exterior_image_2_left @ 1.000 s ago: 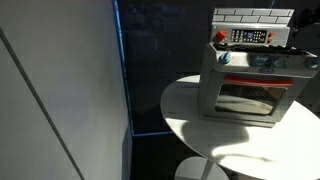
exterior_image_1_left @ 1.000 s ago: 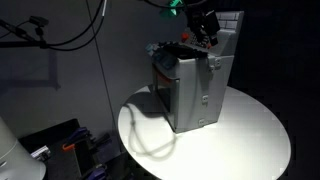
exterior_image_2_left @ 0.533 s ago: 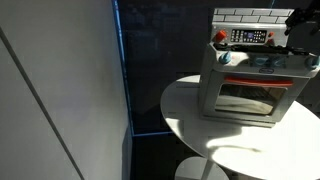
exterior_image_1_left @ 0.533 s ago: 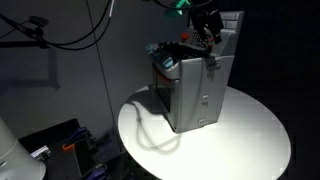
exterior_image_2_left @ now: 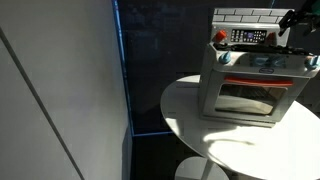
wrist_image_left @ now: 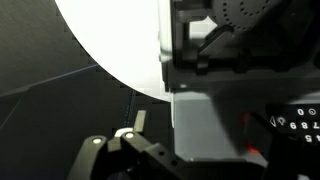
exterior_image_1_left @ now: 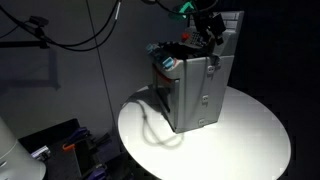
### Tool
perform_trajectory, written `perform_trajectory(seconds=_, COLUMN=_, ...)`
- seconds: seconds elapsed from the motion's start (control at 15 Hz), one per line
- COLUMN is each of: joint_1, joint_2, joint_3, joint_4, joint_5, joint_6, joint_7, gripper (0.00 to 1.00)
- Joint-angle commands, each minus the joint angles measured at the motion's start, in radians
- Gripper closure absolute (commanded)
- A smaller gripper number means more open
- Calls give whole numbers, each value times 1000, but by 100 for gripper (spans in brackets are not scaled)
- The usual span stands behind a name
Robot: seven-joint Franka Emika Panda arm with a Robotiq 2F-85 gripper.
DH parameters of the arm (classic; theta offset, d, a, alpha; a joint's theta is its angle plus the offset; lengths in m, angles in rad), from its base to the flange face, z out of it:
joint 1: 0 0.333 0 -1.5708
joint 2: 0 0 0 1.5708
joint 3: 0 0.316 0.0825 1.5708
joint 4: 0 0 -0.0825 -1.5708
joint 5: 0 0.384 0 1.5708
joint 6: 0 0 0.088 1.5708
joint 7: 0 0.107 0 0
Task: Push the top right button on the toy stove twice
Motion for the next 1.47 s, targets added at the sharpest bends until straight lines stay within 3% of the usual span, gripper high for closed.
perform_trajectory(seconds=0.0, joint_1=25, joint_2=31, joint_3=-21, joint_4=55, joint_5=-1, joint_6=-32, joint_7=33, gripper=0)
perform_trajectory(seconds=1.4, joint_1=51, joint_2=85, joint_3=-50, joint_4=112, joint_5=-11, joint_6=-17, joint_7=61, gripper=0)
